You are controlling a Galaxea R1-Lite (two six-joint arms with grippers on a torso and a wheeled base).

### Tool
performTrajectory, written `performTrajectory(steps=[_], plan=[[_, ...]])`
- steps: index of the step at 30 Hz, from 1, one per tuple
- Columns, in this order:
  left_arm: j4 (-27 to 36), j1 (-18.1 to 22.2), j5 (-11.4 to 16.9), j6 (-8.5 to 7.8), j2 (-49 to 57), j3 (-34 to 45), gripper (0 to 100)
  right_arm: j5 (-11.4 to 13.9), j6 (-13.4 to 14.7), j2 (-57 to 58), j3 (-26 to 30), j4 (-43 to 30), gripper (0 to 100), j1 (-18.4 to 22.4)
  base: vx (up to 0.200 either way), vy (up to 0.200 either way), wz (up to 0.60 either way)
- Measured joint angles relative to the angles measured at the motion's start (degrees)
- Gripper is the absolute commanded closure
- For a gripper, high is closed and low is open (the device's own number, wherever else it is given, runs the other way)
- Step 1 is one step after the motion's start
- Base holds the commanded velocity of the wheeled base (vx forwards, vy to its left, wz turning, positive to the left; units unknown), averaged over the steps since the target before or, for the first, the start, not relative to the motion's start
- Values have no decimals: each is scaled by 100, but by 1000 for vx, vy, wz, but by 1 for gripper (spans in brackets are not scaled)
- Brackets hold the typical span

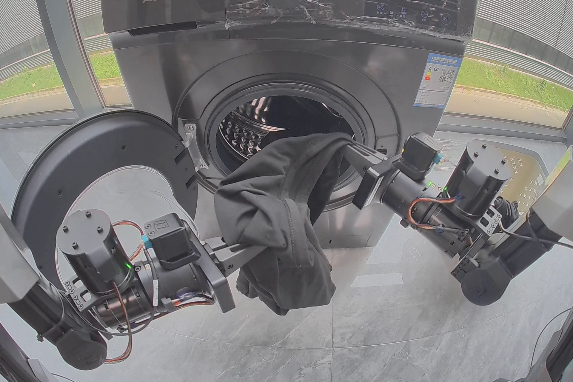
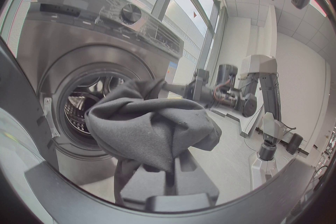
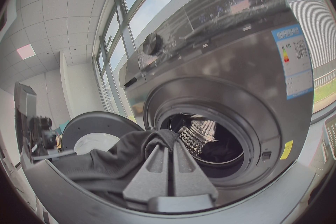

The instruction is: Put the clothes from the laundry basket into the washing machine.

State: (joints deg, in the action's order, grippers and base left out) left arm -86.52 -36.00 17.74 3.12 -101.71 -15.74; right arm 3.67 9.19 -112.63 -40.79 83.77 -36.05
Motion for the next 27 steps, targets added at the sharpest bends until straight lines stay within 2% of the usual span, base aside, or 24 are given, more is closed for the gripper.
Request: performTrajectory(steps=[7, 10, 11, 19, 23, 27], plan=[[0, 54, -52, 155, 254, -116, 100, 7, -55, -254, 334, 4, 100, -91, 0, 0, 0], [-2, 78, -61, 158, 284, -135, 100, 7, -61, -286, 400, 6, 100, -118, 0, 0, 0], [0, 87, -63, 156, 289, -138, 100, 10, -61, -294, 428, 6, 0, -129, 0, 0, 0], [-2, 152, -80, 150, 297, -132, 100, -20, -93, -305, 837, 351, 0, -226, 0, 0, 0], [-5, 161, -143, 130, 301, -112, 100, -56, -312, -311, 1235, 447, 0, -212, 0, 0, 0], [-5, 150, -266, 89, 300, -77, 100, -212, -418, -308, 1598, 468, 0, -85, 0, 0, 0]])
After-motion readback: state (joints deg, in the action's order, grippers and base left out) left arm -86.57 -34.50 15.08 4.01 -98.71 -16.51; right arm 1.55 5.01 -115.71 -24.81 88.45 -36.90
